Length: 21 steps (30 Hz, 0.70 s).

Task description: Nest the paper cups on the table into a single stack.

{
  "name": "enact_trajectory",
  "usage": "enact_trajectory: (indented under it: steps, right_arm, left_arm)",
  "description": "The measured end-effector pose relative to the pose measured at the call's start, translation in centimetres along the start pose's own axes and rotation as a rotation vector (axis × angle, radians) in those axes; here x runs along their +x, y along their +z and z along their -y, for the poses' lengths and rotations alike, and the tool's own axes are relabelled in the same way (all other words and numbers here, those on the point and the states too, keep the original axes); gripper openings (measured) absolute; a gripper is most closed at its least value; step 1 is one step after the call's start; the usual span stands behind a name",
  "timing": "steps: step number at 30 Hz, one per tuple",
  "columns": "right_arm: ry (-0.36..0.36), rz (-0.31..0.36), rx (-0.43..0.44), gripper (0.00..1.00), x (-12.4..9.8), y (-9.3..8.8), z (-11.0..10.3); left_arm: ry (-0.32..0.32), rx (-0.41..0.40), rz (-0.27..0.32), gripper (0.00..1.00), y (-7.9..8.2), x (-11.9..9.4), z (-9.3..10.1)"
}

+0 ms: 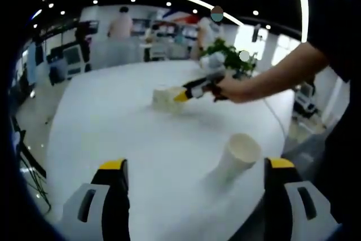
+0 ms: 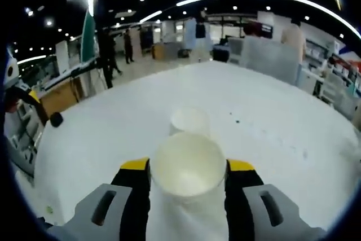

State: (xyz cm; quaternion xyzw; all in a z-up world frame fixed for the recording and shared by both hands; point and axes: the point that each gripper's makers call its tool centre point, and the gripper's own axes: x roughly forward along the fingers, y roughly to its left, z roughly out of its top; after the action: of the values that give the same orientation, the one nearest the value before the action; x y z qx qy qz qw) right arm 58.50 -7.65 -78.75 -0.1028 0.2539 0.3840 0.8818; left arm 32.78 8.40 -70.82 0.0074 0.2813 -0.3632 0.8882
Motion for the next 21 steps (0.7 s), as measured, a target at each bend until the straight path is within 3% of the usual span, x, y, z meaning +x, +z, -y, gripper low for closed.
enact_trajectory:
  steps: [14,21]
  right_arm:
    - [0.029,0.014,0.02,0.44,-1.6,-0.3,0.1]
    - [0.053,0.068,0.028,0.43,-3.6,1.4,-1.1]
  left_arm:
    - [-0.003,0.008,-0.001,0.98,0.1,0.1,0.2]
    - [0.004,0.016,0.008,0.98,0.7,0.0,0.5]
